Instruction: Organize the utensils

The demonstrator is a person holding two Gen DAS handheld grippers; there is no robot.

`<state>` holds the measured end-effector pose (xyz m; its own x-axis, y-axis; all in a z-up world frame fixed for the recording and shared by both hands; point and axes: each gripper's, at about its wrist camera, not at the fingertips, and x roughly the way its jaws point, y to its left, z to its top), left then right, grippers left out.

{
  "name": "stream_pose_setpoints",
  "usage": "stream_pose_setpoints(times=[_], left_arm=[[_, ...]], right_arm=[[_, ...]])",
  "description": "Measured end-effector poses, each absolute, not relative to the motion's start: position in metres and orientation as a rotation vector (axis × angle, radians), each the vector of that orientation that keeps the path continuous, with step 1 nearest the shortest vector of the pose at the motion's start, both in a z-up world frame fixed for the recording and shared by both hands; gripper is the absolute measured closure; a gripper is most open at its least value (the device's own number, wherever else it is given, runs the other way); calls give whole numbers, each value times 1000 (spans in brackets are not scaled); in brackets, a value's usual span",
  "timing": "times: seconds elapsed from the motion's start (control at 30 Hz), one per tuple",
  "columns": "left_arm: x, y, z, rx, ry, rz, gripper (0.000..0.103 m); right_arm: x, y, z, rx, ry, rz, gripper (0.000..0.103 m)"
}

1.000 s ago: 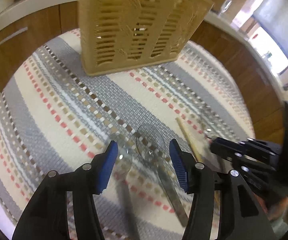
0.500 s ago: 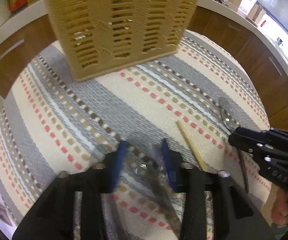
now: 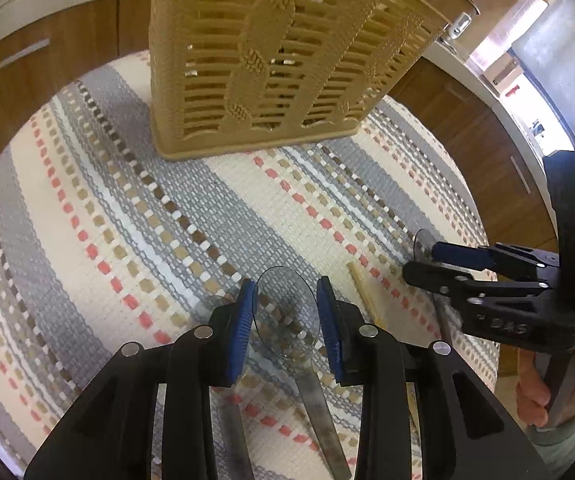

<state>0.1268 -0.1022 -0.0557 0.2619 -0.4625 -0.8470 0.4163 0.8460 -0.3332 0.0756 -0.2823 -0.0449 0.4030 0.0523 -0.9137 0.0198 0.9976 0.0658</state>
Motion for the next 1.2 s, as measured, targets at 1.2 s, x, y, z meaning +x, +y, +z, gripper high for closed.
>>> stream_pose_setpoints(times=[1.2], left_arm=[[108, -47, 215, -54, 426, -525, 74]], right_arm=[[24, -245, 224, 34, 60, 109, 73]])
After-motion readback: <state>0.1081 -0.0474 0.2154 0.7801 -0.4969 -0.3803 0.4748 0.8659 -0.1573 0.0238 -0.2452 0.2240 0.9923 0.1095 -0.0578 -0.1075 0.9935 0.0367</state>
